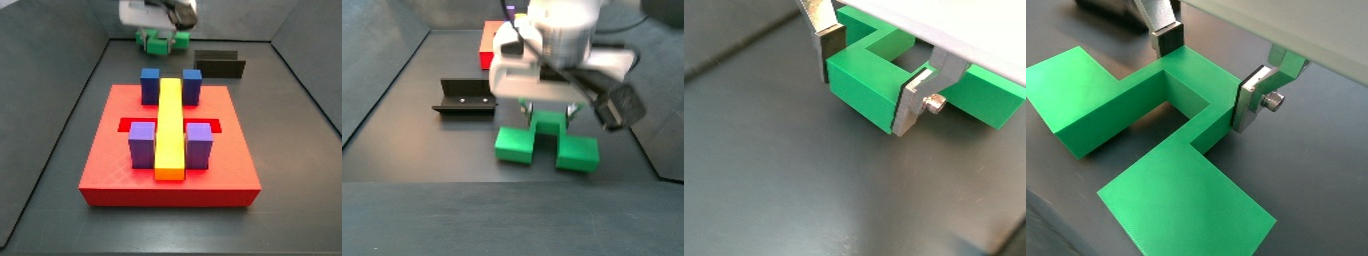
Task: Pick up the green object. Move up. Place the green object on the fixture. Regrasp the green object. Move to above the board. Insert the green object.
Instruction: Move up, then place the green object on the fixture.
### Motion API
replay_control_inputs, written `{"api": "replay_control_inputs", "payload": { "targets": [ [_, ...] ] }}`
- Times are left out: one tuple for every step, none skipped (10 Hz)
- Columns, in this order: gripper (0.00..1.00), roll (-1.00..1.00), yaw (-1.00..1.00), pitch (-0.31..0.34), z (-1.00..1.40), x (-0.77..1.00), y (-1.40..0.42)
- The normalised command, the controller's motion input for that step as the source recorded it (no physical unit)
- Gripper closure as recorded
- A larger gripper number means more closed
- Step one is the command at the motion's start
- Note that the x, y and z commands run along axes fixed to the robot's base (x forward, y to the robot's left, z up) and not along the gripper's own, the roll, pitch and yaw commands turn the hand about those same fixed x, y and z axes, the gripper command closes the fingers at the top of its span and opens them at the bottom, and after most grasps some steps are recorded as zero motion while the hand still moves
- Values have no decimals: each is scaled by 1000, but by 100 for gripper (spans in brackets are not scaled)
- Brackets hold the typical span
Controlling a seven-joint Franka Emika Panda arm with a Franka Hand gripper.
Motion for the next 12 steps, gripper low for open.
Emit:
{"api": "replay_control_inputs", "payload": {
  "targets": [
    [100, 8, -49, 46, 678, -57, 3],
    [100, 54, -15, 29, 209, -5, 3],
    [100, 43, -6, 0, -6, -43, 17],
    [100, -226, -186, -20, -9, 177, 0],
    [100, -851, -26, -343, 0, 366, 0],
    [100, -1000, 0, -391, 103, 420, 0],
    [100, -1000, -29, -394, 131, 426, 17],
    [100, -1000, 0, -314, 163, 471, 17],
    [100, -954, 0, -194, 151, 514, 0],
    [100, -880, 9, -111, 129, 566, 0],
    [100, -857, 37, -66, 166, 560, 0],
    [100, -763, 117, 0, 126, 591, 0]
  ]
}}
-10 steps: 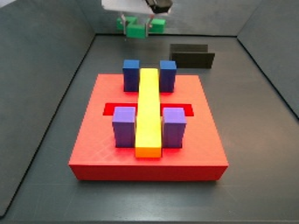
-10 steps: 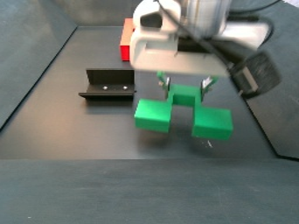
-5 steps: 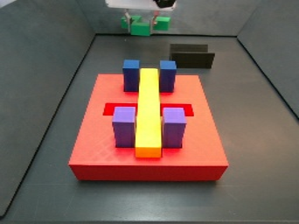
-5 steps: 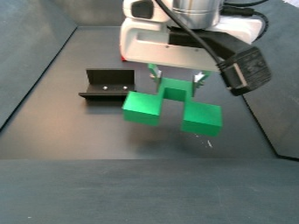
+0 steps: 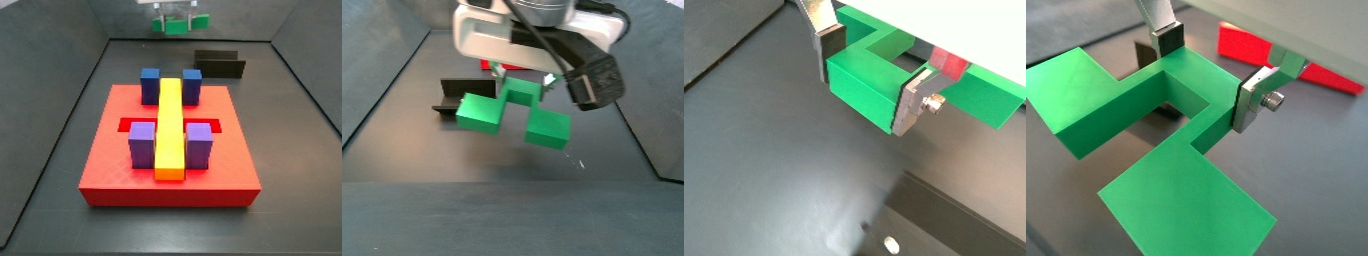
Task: Pick up the green object. Move up. Place the green object on the fixture. Regrasp the green object. Move to above the board. Insert the green object.
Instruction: Place the green object on the fixture.
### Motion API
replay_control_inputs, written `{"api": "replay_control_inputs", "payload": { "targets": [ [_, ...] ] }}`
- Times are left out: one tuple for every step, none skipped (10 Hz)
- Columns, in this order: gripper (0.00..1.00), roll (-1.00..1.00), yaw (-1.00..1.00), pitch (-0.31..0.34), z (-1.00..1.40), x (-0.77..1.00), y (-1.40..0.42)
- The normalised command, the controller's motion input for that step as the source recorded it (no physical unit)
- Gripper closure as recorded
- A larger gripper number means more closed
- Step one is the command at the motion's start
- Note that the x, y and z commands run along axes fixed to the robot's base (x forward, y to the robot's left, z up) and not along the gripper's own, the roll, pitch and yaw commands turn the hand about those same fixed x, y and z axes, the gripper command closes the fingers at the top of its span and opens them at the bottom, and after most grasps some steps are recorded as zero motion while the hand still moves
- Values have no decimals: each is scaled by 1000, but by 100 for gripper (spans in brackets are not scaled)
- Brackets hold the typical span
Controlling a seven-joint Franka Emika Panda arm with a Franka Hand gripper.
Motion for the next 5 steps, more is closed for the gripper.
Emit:
{"api": "replay_control_inputs", "payload": {
  "targets": [
    [100, -723, 154, 11, 129, 589, 0],
    [100, -700, 174, 9, 134, 574, 0],
    [100, -654, 223, 60, 157, 551, -14],
    [100, -660, 214, 94, 140, 563, 0],
    [100, -689, 203, 120, 157, 554, 0]
  ]
}}
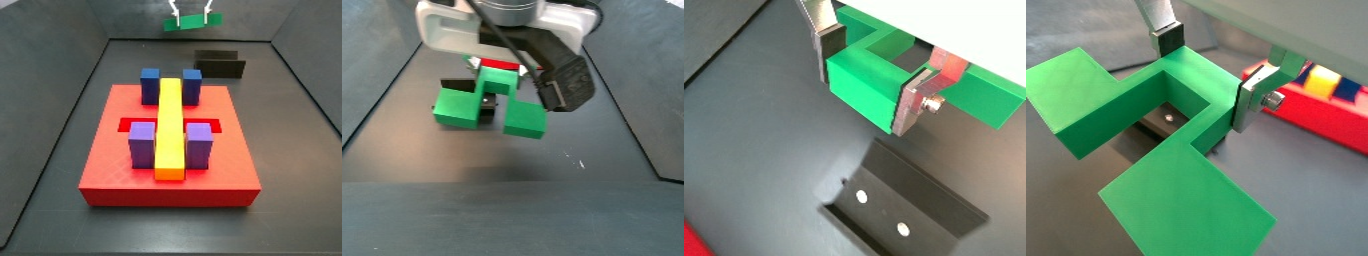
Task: Pick up the green object. Move up. Place the green object on the fixture. Regrasp the green object. Move to above the board. Insert the green object.
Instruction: Place the green object on the fixture.
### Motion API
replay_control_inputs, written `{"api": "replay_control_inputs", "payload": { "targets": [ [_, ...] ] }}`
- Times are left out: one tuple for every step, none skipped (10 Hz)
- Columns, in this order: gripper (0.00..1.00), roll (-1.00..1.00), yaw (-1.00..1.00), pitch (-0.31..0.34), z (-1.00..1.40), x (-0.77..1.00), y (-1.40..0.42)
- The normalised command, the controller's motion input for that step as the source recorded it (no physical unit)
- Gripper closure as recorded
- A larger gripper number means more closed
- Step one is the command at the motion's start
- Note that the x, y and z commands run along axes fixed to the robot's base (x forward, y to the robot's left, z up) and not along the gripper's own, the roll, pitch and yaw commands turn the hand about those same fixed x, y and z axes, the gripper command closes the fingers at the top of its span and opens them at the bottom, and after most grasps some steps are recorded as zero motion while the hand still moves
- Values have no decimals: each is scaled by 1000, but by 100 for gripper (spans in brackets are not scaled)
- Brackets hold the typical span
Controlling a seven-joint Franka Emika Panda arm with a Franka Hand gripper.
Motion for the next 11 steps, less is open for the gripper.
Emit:
{"api": "replay_control_inputs", "payload": {
  "targets": [
    [100, -757, 180, 126, 183, 517, 0],
    [100, -783, 171, 114, 220, 503, 0],
    [100, -806, 143, 109, 246, 491, 0],
    [100, -860, 126, 103, 283, 491, 0],
    [100, -874, 106, 54, 266, 463, 0],
    [100, -200, 51, 0, 0, 391, -326],
    [100, 40, 0, 3, -54, 331, -486],
    [100, 146, 0, 60, -31, 383, -549],
    [100, 0, 0, 74, 0, 446, -514],
    [100, 0, 0, 100, 60, 491, -466],
    [100, -17, 0, 109, 86, 500, -460]
  ]
}}
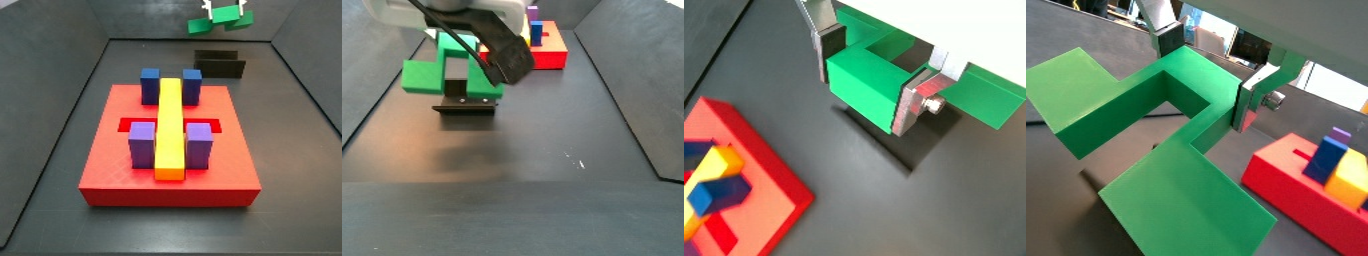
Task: Pick up the green object. Move up. Place the green object on the fixture. Regrasp the green object. Move to above the board. Insert the green object.
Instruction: Place the green object on the fixture.
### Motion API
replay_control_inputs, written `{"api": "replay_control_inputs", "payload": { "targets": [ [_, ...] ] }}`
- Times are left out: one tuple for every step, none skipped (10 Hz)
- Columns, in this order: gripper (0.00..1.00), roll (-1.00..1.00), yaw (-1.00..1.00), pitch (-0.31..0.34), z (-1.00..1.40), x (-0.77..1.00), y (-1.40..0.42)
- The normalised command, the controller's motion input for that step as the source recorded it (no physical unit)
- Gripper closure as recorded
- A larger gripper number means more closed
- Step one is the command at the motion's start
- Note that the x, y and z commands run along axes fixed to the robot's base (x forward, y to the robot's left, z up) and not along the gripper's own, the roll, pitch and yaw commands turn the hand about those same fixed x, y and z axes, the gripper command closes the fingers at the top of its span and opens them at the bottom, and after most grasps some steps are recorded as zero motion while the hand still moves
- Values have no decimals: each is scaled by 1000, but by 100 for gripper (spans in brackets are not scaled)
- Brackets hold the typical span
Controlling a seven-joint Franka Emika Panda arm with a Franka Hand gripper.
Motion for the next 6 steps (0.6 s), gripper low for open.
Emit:
{"api": "replay_control_inputs", "payload": {
  "targets": [
    [100, -29, 11, 80, 46, 469, -446],
    [100, 0, 74, 0, 0, 343, -454],
    [100, 34, 66, -34, -154, 169, -449],
    [100, 83, 37, -74, -223, 140, -443],
    [100, 80, 14, -106, -280, 129, -400],
    [100, 171, 0, -97, -340, 66, -326]
  ]
}}
